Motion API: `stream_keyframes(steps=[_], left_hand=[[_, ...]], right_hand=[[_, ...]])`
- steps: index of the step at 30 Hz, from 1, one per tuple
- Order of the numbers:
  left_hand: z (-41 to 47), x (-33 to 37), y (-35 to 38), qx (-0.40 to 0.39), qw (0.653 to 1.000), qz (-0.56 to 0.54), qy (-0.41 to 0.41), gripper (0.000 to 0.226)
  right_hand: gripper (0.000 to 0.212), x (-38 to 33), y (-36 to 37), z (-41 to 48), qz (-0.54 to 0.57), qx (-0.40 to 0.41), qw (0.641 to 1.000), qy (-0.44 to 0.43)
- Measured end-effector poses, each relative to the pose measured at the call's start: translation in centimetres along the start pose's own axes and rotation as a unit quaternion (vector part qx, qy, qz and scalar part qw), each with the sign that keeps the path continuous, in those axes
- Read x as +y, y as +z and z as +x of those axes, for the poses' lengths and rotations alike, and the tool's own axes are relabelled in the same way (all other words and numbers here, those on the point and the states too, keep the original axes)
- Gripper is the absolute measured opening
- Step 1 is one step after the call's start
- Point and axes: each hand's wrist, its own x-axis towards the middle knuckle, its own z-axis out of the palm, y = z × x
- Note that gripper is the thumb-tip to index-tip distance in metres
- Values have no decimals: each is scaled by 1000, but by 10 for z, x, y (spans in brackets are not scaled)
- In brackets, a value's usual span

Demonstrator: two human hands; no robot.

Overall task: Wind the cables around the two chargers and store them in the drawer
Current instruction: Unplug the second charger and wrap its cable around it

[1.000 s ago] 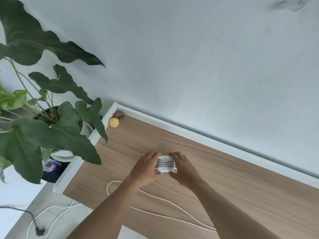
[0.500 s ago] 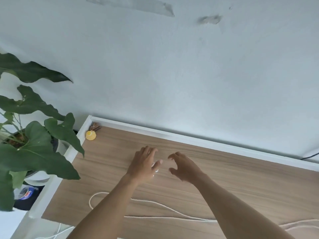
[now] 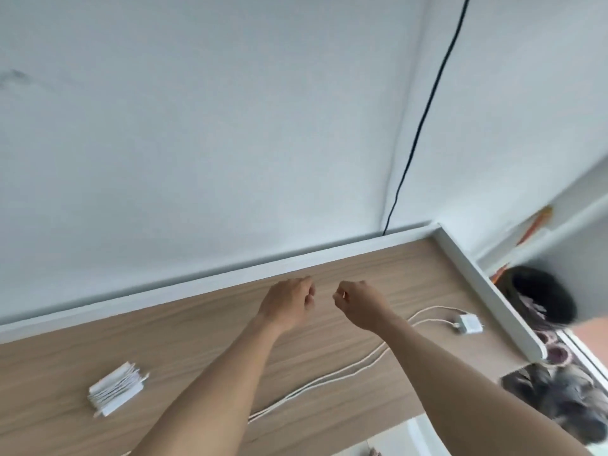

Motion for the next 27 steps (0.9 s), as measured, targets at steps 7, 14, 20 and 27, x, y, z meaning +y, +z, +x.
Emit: stream_keyframes(steps=[7,14,20,27], left_hand=[[64,118,78,-48,998,12,39,13],[118,208,160,-85,995,-1,54,12],[135,242,213,-123,989,48,74,35],[146,257,254,-149,985,72,56,60]], right_hand=[[34,150,-51,-28,26,54,994,93],[22,290,-69,-47,61,60,986,145],[26,344,-67,-51,67,4,995,75],[47,369,-51,-48,10,-58,998,26]])
